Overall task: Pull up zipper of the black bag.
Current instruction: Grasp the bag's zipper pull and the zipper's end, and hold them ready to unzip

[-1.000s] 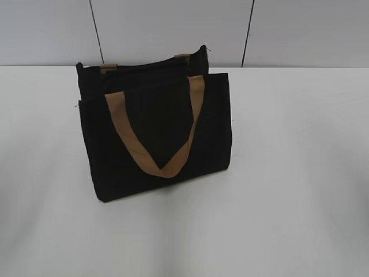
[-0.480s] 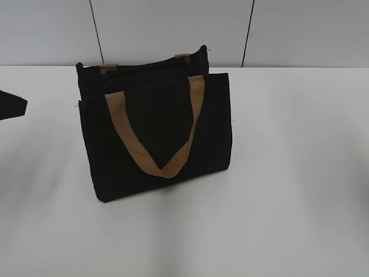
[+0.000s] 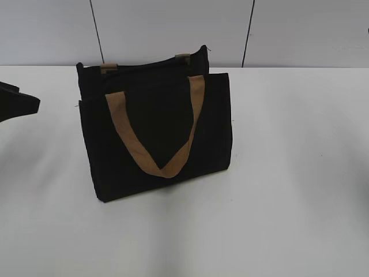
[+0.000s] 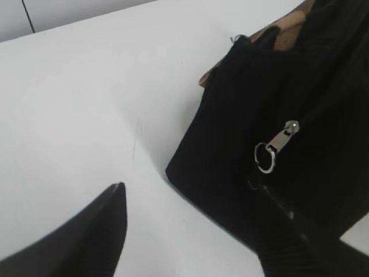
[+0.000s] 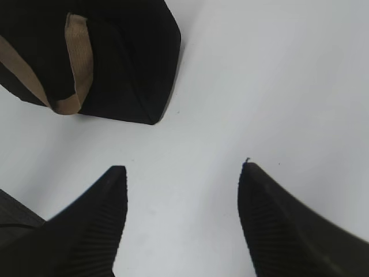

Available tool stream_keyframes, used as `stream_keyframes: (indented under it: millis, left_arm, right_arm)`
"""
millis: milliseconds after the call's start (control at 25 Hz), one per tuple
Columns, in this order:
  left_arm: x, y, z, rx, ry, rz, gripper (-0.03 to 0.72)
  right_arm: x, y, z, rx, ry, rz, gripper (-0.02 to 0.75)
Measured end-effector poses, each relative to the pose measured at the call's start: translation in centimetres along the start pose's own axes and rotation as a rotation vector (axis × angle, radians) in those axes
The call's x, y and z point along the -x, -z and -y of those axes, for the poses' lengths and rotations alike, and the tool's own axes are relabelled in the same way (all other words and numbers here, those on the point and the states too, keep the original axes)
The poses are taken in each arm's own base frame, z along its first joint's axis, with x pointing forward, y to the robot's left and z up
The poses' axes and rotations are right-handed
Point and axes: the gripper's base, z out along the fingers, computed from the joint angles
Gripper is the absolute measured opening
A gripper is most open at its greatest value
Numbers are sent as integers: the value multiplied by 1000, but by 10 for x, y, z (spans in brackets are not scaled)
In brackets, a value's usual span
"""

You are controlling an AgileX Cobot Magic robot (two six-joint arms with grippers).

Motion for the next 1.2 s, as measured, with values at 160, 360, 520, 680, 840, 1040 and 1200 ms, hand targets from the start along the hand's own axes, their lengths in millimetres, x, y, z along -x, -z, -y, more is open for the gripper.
stream_keyframes:
  millis: [160, 360, 520, 680, 840, 1040, 1200]
  left_arm:
    - [-12, -17, -7, -21, -91, -42, 482]
    - [-31, -43, -15, -50, -126, -89, 468]
    - [-38, -60, -17, -100, -133, -31, 468]
    - [-46, -72, -15, -174, -198, 18, 468]
    - [-54, -85, -9, -223, -216, 9, 468]
    - [-56, -102, 5, -261, -255, 19, 468]
    - [-61, -111, 11, -291, -263, 14, 468]
  right_arm:
    - [1, -7, 4, 11, -8, -18, 453]
    - [16, -4, 8, 2, 8, 6, 451]
    - [29, 1, 11, -3, 24, 29, 451]
    - [42, -7, 13, 17, 45, 18, 451]
    - [56, -21, 1, 66, 104, 5, 451]
    - [63, -41, -10, 116, 132, -28, 451]
    - [63, -45, -14, 126, 139, -37, 450]
